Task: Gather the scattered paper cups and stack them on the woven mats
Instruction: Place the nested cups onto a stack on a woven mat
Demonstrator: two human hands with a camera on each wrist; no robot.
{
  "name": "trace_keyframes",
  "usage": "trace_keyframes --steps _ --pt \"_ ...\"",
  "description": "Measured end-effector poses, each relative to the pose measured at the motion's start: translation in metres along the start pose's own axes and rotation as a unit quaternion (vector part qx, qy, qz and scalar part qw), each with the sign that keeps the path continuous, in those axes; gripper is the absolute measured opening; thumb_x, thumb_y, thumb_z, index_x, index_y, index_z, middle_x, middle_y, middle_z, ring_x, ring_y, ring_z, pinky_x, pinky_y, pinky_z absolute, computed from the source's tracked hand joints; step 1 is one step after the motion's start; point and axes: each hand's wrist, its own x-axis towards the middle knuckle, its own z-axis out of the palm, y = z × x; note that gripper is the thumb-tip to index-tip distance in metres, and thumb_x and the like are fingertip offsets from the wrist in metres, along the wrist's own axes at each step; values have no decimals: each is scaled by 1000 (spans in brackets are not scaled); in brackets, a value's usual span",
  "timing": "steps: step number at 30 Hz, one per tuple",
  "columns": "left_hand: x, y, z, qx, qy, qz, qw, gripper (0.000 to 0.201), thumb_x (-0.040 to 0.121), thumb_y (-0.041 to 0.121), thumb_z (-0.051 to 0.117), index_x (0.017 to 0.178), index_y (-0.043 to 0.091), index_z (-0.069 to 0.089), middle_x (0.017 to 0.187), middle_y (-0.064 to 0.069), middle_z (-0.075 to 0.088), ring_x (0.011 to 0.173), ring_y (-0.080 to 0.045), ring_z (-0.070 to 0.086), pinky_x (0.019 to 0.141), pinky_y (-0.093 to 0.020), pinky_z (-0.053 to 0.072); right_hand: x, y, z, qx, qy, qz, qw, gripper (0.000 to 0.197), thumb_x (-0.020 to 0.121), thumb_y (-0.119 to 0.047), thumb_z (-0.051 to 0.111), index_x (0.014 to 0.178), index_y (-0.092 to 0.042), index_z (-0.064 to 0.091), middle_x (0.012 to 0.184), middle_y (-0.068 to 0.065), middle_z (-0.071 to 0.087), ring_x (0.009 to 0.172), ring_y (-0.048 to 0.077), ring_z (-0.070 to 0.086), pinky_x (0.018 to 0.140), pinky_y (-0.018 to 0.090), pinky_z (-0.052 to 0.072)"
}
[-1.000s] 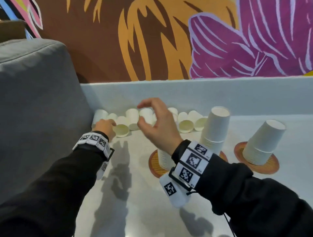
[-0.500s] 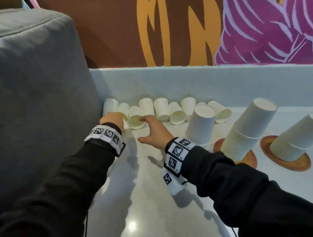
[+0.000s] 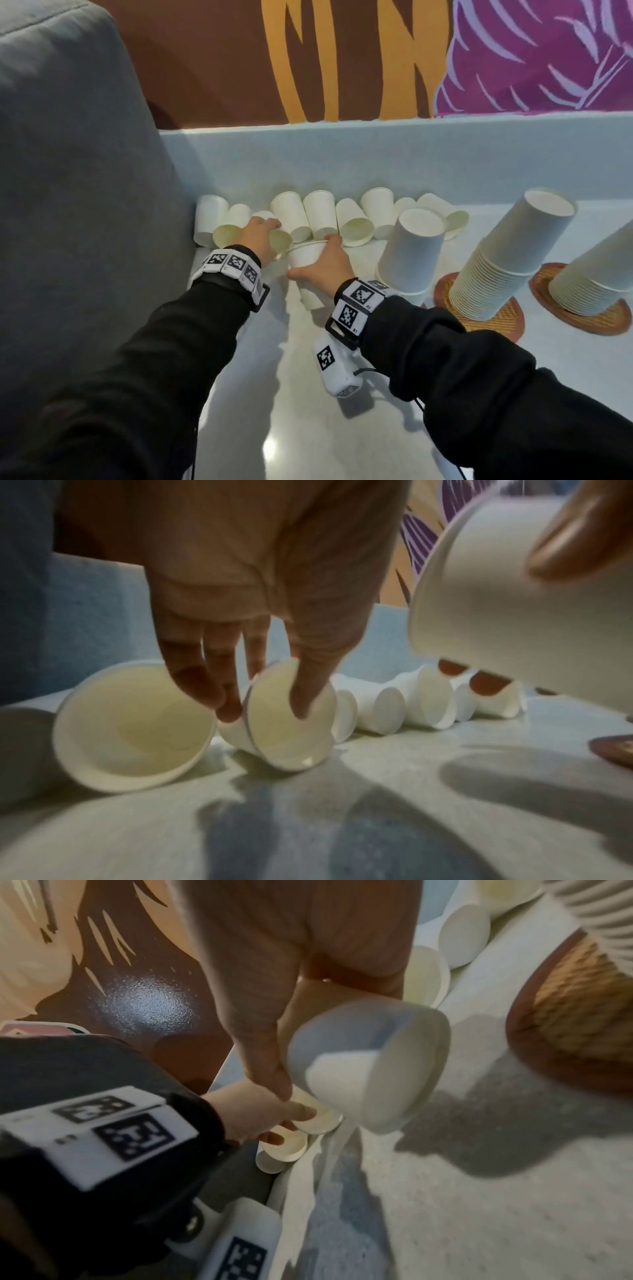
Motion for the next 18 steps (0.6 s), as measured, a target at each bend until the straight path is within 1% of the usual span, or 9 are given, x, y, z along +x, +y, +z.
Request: trace_keyframes --steps 1,3,6,9,13,14,16,17,18 --pt "2 0 4 -6 2 -1 1000 55 86 -1 53 138 16 44 139 -15 40 125 -31 45 104 -33 35 0 2 -2 -1 -9 1 1000 88 66 -19 82 134 -7 27 126 11 51 116 28 52 86 29 43" --pt "7 -3 6 -29 50 -11 998 53 87 -6 43 134 16 49 136 -17 43 123 -33 46 103 -36 35 0 4 -6 -12 -26 -7 1000 84 66 -17 82 132 -6 30 125 11 52 116 27 52 86 31 43" --pt "3 -3 -7 -59 153 -68 984 48 87 -1 39 129 19 54 124 -19 55 115 -37 51 93 -42 43 -1 4 -9 -44 -45 -23 998 76 67 -16 81 128 -8 35 122 10 53 113 27 52 82 30 43" --pt "-8 1 -33 -153 203 -110 961 48 86 3 40 130 18 54 124 -23 55 114 -40 52 93 -40 43 -4 0 -9 -73 -42 -37 996 75 68 -16 80 128 -9 36 121 12 55 113 30 53 89 36 47" --pt "-21 10 -61 -239 184 -113 947 34 93 20 46 122 19 63 126 -15 60 116 -37 53 99 -39 45 -12 -9 -10 -66 -28 -63 995 69 68 -15 78 126 -12 42 119 11 59 111 31 57 93 38 48" --pt "-25 13 -67 -248 163 -112 948 34 93 18 44 121 19 64 126 -14 60 114 -38 54 96 -40 47 -13 -12 -9 -72 -32 -66 995 69 68 -16 78 127 -13 42 119 11 60 110 31 57 93 38 48" --pt "-36 21 -75 -222 97 -95 965 39 93 9 39 121 18 64 126 -15 59 100 -37 56 75 -39 50 -18 -17 -11 -91 -41 -68 993 69 68 -20 79 126 -14 42 118 10 60 107 31 59 92 38 48" --pt "-42 27 -80 -192 55 -78 977 38 93 7 39 121 18 63 125 -16 59 91 -33 54 62 -34 45 -21 -21 -13 -89 -43 -76 992 70 67 -21 80 126 -14 42 117 10 60 106 31 59 90 38 49" --pt "-48 32 -83 -161 13 -64 985 37 94 7 40 123 19 62 125 -15 59 87 -29 50 56 -29 39 -25 -26 -15 -78 -42 -94 992 71 67 -21 80 126 -14 42 116 10 59 106 30 59 88 38 49"
